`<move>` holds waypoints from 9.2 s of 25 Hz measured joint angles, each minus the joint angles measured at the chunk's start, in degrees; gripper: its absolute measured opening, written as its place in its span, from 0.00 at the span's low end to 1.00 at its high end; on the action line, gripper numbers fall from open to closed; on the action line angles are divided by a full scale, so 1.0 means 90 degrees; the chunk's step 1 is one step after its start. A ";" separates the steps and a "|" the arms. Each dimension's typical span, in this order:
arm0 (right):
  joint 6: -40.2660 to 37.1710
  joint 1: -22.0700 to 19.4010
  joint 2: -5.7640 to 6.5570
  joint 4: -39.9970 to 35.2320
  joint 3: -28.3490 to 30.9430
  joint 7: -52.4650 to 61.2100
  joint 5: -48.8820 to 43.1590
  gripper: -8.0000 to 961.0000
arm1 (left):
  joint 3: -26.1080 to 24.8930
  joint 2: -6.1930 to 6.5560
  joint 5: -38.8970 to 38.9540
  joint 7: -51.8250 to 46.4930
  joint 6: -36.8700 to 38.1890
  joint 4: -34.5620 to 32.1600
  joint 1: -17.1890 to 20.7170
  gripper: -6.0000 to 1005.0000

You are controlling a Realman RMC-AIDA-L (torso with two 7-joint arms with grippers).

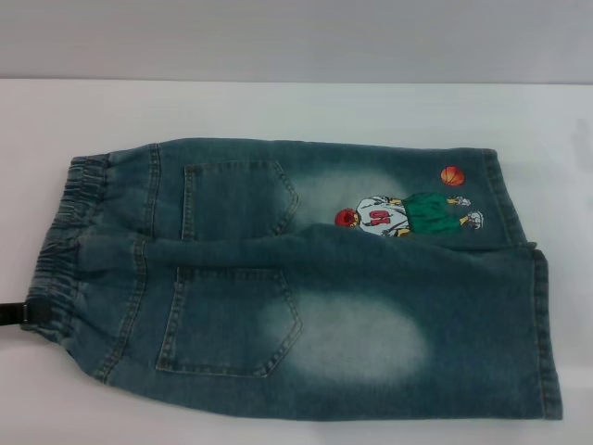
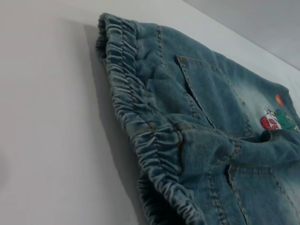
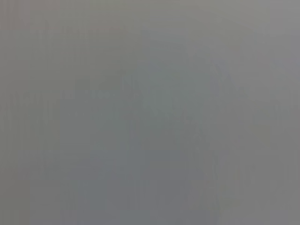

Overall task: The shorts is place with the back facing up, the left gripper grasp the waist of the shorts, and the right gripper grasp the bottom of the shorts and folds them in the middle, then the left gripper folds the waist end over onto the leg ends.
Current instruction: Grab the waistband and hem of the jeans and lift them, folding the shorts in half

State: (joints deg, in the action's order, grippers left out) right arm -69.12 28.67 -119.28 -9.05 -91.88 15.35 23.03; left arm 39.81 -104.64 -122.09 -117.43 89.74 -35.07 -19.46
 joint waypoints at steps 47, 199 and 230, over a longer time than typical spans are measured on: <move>-0.5810 0.1555 0.1516 -0.2599 0.3849 0.7869 -1.4456 0.66 | -0.0078 -0.0571 -0.0125 0.0220 -0.0037 -0.0347 -0.0125 0.07; -0.3489 0.1266 0.0604 -0.3412 0.4652 0.8979 -1.9829 0.14 | -0.0185 -0.0802 -0.0144 0.0138 -0.0095 -0.0342 -0.0338 0.15; -0.4197 0.0703 0.0618 -0.4289 0.5841 0.8398 -1.7959 0.01 | -0.1409 -0.0747 0.0382 0.0324 0.0597 -0.0376 -0.0638 0.17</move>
State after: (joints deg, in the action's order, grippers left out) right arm -106.89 35.00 -113.72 -47.65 -39.30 90.94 -138.60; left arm 27.13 -111.36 -118.65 -114.51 95.11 -38.45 -25.20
